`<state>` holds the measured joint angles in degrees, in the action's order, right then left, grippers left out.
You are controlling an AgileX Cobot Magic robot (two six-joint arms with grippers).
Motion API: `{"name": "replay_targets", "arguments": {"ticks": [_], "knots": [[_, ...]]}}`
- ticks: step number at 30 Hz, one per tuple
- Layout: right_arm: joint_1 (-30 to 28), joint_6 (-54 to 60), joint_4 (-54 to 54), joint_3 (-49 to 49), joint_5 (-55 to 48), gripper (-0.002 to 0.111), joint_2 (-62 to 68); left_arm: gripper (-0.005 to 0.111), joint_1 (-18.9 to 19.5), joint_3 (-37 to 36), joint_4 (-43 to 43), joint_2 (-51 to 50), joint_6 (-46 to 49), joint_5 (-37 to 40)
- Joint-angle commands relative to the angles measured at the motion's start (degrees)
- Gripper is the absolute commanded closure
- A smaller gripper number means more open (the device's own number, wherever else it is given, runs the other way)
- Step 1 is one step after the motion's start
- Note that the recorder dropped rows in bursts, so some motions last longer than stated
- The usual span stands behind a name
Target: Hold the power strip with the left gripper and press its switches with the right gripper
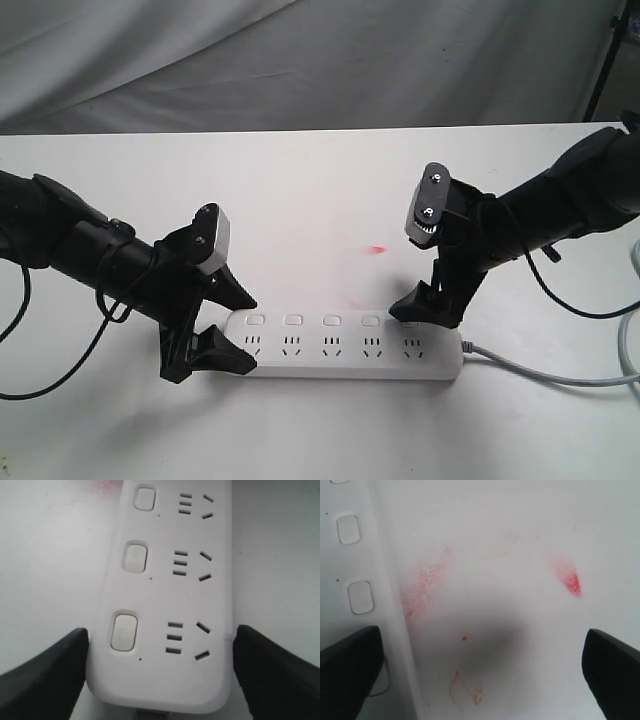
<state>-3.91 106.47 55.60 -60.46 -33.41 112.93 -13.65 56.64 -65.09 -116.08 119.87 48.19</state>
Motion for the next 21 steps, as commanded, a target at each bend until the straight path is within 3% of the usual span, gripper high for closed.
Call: {"name": "replay_targets", "arguments": {"ticks": [1,21], "knots": [[-0.28,-0.43,-7.96,0.62,2.42,0.004,1.35,0.063,-0.28,-0.04,-0.38,-0.19,0.09,-0.61],[-3.12,-2.87,-11.2,0.62,1.84,0.004,1.35,0.063,-0.28,-0.04,-0.38,-0.19,0.09,-0.61]]}}
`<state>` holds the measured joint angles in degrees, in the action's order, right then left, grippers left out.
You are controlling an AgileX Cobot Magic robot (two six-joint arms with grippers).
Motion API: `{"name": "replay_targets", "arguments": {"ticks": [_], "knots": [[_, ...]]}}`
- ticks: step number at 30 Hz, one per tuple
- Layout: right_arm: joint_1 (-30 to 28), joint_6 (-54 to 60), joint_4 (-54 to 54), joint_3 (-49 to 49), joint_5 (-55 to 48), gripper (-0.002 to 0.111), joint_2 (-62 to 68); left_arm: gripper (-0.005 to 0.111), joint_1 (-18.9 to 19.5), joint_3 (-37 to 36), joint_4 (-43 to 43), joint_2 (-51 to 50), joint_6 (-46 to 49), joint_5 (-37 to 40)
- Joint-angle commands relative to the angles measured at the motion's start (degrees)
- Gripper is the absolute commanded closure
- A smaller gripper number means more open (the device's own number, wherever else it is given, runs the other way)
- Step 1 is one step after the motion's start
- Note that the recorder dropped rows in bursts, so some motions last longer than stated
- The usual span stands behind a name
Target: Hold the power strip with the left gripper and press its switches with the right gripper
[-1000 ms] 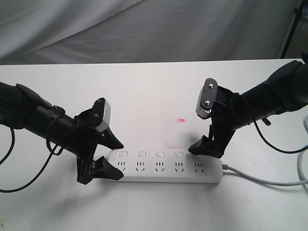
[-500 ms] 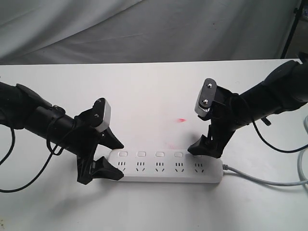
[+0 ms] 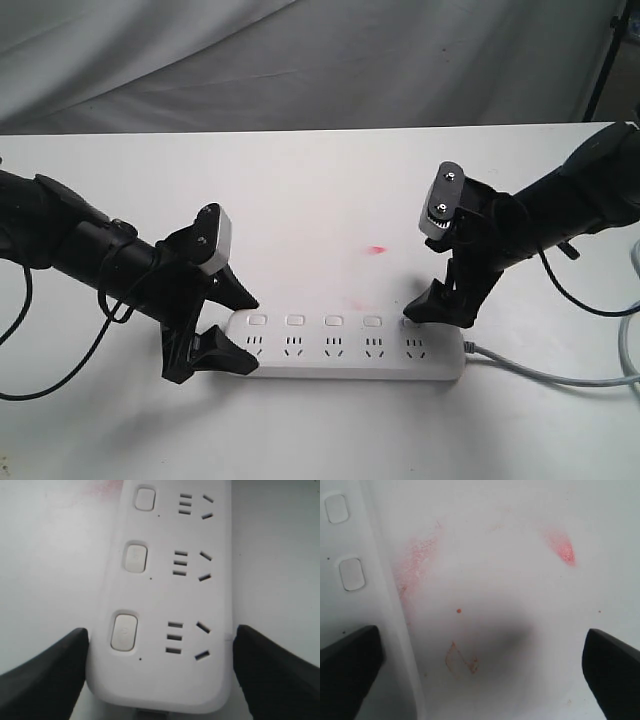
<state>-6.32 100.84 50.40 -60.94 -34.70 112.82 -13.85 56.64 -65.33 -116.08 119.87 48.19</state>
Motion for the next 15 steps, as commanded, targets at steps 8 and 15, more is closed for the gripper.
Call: {"name": "replay_targets", "arguments": {"ticks": [8,15], "knots": [[-0.71,8.95,4.54,1.09,-0.48,0.004,-0.2,0.063,-0.07,-0.04,-0.14,-0.19,0.09,-0.61],[-0.71,10.16,14.07,1.09,-6.62,0.004,-10.31,0.063,-0.07,-0.04,-0.14,-0.19,0.09,-0.61]]}}
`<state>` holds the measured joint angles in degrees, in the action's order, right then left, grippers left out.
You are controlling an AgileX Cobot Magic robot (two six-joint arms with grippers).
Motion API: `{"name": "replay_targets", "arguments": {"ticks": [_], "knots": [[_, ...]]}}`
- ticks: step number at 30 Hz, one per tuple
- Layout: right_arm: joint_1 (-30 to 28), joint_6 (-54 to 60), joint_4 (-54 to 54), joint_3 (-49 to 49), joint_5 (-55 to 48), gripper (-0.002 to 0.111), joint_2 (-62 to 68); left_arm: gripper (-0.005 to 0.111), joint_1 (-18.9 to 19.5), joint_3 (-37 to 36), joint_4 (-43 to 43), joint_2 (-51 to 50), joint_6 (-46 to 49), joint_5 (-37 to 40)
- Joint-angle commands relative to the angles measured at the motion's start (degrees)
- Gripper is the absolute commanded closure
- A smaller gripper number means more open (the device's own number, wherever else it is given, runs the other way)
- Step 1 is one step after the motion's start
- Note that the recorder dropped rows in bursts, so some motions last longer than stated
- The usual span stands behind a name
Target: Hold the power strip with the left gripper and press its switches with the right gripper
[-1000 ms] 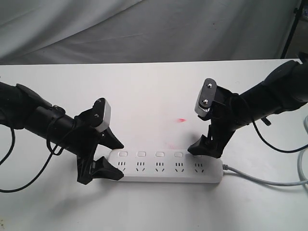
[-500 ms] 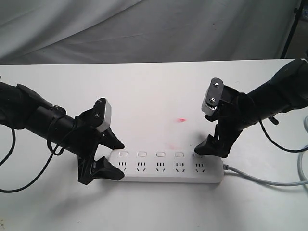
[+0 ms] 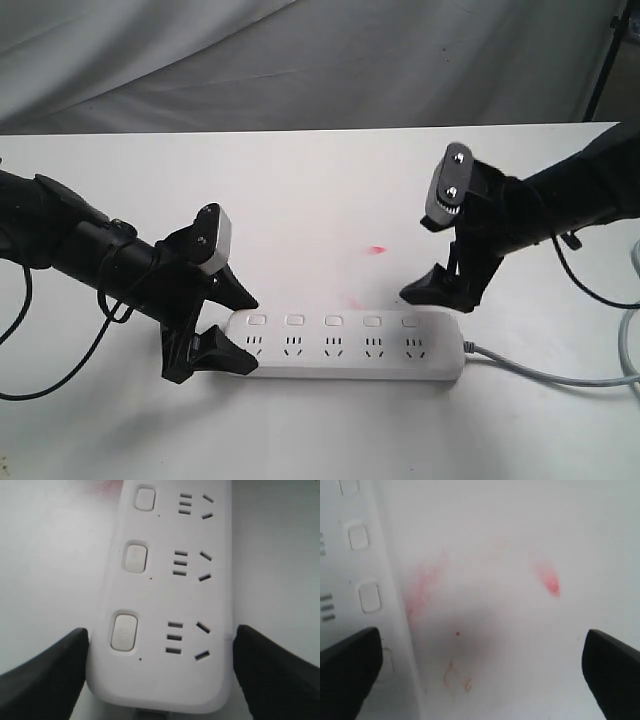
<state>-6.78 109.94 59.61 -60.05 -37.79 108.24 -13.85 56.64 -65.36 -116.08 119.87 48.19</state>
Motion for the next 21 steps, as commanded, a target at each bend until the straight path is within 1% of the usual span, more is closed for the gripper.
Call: {"name": "replay_targets", "arguments": {"ticks": [1,7,9,14,21], "knots": [[-0.25,1.06,6.07,0.2,-3.97,0.004,-7.31,0.063,-0.07,-0.04,-0.11,-0.19,0.09,-0.61],[-0.25,1.06,18.56,0.2,-4.25,0.004,-16.93,0.063,-0.07,-0.04,-0.11,-0.19,0.09,-0.61],[-0.25,1.06,20.69,0.2,-4.34,0.004,-18.95,0.063,-0.07,-0.04,-0.11,-0.19,0.09,-0.61],[-0.25,0.95,21.54,0.2,-6.6,0.004,-23.31,0.063,-0.07,-0.04,-0.11,-0.19,0.09,-0.61],[-0.25,0.57,21.14,0.2,-9.44,0.006,-24.26,0.063,-0.07,-0.04,-0.11,-0.19,0.09,-0.61]]}}
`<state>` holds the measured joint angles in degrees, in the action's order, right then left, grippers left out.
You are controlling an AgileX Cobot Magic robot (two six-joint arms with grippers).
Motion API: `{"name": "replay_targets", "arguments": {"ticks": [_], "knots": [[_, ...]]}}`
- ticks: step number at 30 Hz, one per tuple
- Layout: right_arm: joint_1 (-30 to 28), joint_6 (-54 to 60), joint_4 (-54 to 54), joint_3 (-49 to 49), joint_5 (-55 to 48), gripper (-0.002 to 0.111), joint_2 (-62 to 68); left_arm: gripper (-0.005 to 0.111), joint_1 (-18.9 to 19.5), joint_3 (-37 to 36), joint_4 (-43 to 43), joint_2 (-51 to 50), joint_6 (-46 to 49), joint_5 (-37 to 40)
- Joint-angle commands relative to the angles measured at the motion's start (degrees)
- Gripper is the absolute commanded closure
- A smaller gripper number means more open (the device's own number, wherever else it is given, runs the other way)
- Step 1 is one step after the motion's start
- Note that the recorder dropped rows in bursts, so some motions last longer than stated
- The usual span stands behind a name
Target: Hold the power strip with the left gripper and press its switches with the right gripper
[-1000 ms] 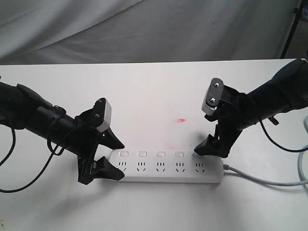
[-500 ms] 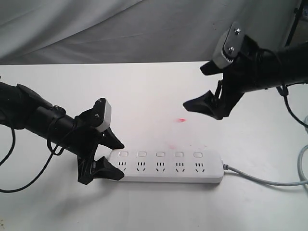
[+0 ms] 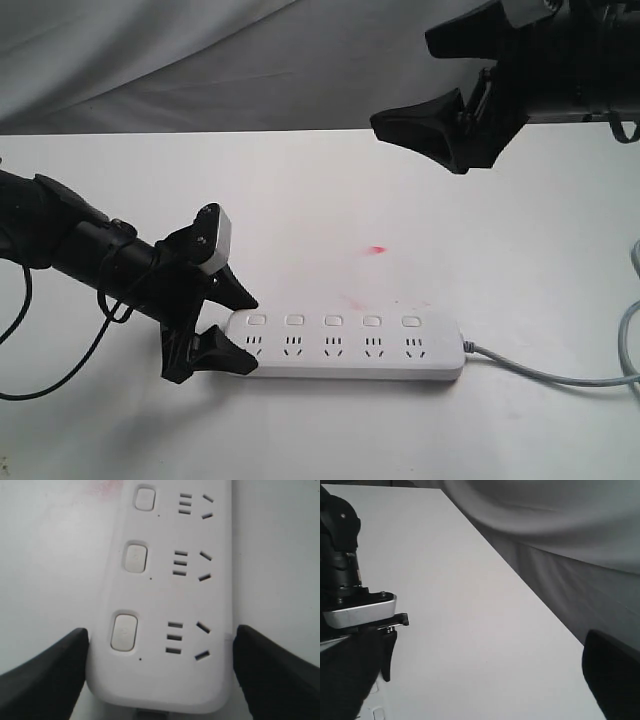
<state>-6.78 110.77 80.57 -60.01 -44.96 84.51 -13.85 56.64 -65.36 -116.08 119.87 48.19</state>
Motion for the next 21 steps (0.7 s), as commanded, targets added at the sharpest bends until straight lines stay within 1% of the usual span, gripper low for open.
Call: {"name": "replay_targets", "arguments": {"ticks": [1,3,5,7,10,13,15,21], "knots": [[-0.25,-0.26,-0.43,0.16,-3.09,0.007,-0.53,0.063,-0.07,-0.04,-0.11,-0.19,0.09,-0.61],[-0.25,-0.1,-0.7,0.16,-4.81,0.015,-0.62,0.063,-0.07,-0.04,-0.11,-0.19,0.09,-0.61],[-0.25,-0.1,-0.45,0.16,-5.65,0.029,-0.62,0.063,-0.07,-0.04,-0.11,-0.19,0.09,-0.61],[-0.25,-1.89,-0.04,0.16,-5.65,0.05,-0.75,0.063,-0.07,-0.04,-0.11,-0.19,0.09,-0.61],[-0.25,-3.1,0.11,0.16,-6.17,0.077,-0.75,0.063,-0.07,-0.04,-0.11,-0.19,0.09,-0.61],[-0.25,-3.41,-0.41,0.16,-8.32,0.097,-0.75,0.063,-0.07,-0.04,-0.11,-0.19,0.09,-0.61],[-0.25,-3.41,-0.39,0.16,-10.61,0.107,-0.75,0.063,-0.07,-0.04,-0.11,-0.19,0.09,-0.61],[-0.25,-5.53,-0.39,0.16,-14.86,0.108,-0.75,0.063,-0.07,-0.04,-0.11,-0.19,0.09,-0.61]]}}
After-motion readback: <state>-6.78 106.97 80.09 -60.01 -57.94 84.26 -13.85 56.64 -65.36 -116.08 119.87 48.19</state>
